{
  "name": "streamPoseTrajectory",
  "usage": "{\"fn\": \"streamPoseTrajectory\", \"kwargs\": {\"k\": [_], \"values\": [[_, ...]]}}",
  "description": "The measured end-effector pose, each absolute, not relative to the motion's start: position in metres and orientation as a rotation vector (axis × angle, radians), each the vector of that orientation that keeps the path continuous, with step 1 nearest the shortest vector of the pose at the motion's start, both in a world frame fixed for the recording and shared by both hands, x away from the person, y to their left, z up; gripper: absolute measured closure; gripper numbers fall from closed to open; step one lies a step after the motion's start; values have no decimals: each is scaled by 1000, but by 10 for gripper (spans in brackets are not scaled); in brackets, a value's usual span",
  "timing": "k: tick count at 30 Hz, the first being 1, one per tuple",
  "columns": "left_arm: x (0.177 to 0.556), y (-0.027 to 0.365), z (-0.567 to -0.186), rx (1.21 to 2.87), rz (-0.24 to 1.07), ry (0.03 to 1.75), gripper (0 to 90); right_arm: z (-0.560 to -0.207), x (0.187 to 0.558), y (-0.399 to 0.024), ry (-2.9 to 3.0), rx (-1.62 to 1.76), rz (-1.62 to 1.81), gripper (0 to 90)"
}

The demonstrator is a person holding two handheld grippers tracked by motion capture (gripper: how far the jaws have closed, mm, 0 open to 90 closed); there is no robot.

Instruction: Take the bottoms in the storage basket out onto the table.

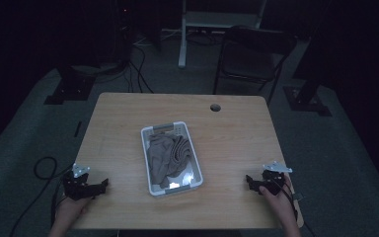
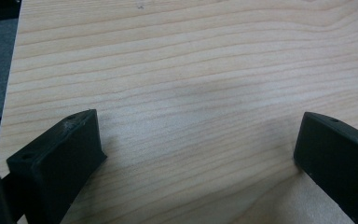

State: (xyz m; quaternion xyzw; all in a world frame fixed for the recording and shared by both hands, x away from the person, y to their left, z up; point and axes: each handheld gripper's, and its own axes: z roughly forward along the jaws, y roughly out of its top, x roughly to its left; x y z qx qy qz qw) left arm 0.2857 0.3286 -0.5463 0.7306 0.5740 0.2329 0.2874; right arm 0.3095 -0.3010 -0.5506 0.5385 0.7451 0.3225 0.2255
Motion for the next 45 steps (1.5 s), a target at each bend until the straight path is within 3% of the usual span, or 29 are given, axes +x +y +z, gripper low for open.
{"fn": "streamPoseTrajectory", "kwargs": {"k": [45], "values": [[285,329,-546,1955,618,1533,13,-541,317,-283,2008,1518,918,115]]}}
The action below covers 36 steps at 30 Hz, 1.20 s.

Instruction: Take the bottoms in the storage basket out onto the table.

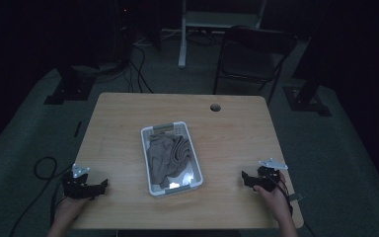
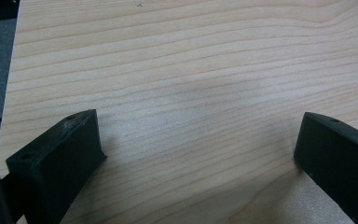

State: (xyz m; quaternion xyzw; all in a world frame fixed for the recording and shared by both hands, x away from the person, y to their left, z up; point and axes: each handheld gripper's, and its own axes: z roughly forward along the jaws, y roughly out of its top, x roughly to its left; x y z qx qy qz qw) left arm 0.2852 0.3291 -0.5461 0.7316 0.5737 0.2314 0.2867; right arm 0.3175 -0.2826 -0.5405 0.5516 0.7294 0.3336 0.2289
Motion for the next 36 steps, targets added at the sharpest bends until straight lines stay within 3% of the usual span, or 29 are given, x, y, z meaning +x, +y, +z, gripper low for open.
{"fn": "streamPoseTrajectory", "kwargs": {"k": [36], "values": [[285,329,-546,1949,624,1537,13,-486,338,-232,1948,1452,1077,115]]}}
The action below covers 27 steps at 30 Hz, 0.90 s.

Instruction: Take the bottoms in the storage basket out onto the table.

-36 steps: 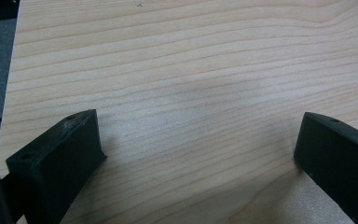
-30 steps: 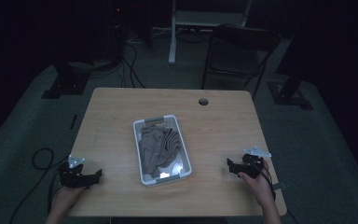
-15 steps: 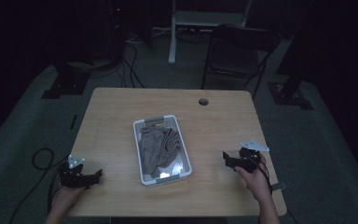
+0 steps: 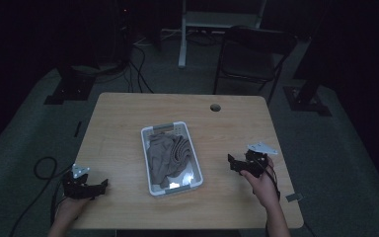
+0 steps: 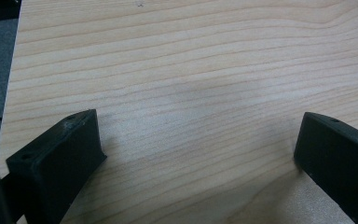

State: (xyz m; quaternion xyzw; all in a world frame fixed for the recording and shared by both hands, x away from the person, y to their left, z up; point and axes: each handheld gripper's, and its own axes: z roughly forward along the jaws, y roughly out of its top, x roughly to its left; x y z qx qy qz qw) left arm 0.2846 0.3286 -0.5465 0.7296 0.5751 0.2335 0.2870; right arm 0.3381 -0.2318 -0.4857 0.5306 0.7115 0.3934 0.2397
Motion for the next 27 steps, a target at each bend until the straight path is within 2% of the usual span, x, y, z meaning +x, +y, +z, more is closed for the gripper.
{"fn": "streamPoseTrajectory", "kwargs": {"k": [27], "values": [[285,329,-546,1949,624,1537,13,-458,354,-164,2013,1348,1157,108]]}}
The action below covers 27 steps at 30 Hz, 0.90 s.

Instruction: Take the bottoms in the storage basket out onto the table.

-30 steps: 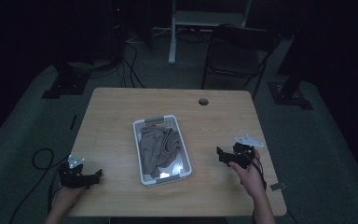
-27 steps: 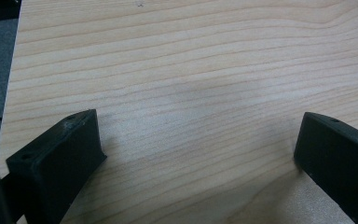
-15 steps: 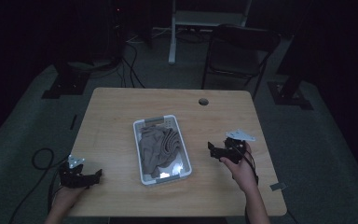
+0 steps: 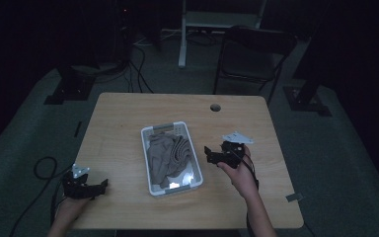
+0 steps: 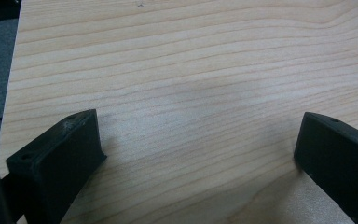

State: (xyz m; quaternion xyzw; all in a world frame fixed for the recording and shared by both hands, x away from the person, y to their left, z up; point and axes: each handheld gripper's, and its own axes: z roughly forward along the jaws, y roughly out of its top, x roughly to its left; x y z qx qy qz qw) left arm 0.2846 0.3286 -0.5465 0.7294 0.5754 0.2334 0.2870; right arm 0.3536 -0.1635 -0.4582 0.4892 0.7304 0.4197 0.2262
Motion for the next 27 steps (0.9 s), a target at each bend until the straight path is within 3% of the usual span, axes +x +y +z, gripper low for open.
{"fn": "streamPoseTrajectory", "kwargs": {"k": [27], "values": [[285,329,-547,1947,624,1538,13,-460,369,-52,2180,1210,1230,109]]}}
